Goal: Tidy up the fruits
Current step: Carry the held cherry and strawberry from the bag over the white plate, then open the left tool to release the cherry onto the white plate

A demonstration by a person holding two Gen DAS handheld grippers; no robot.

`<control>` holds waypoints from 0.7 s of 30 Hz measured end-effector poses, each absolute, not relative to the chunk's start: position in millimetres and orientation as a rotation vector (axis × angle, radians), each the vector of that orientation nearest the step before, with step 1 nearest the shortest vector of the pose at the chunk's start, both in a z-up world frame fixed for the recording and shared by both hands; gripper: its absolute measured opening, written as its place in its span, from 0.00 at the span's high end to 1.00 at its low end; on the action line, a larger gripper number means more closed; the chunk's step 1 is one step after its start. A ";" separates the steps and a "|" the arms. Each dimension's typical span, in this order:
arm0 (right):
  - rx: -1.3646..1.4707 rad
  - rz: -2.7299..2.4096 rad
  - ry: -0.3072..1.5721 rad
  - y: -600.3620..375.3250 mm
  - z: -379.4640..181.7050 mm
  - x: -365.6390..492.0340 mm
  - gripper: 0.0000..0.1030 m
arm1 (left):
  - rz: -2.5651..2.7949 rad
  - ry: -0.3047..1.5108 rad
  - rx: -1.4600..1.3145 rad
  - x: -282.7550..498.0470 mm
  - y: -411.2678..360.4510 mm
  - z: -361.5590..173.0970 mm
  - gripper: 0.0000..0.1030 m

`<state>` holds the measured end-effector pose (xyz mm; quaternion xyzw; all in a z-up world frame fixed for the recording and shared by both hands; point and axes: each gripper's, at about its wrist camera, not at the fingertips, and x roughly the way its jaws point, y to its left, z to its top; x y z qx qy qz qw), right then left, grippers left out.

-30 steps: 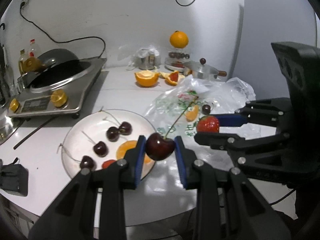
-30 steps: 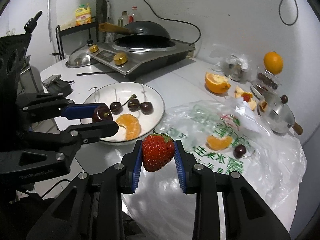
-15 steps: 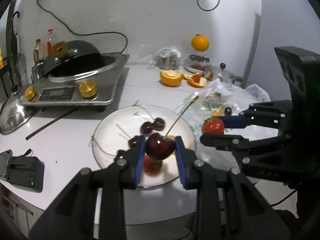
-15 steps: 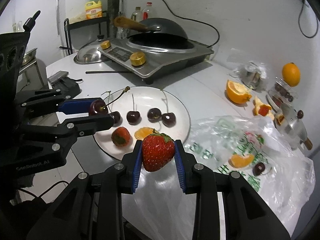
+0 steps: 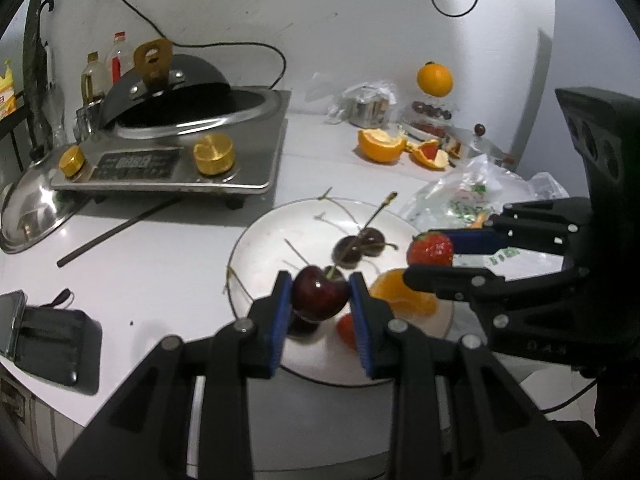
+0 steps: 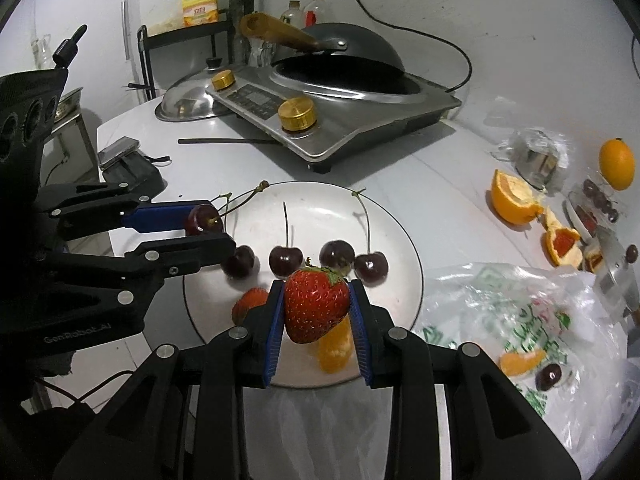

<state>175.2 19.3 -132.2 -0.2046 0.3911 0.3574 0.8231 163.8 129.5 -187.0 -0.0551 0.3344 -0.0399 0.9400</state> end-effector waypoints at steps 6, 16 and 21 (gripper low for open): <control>-0.437 0.772 0.842 26.7 -138.6 186.7 0.68 | -0.069 0.696 -0.101 178.8 138.5 -192.8 0.71; -0.417 0.788 0.856 29.8 -145.4 208.0 0.68 | -0.054 0.731 -0.092 205.3 142.9 -203.5 0.71; -0.402 0.792 0.864 29.4 -150.4 216.2 0.68 | -0.048 0.759 -0.080 215.7 143.5 -210.1 0.71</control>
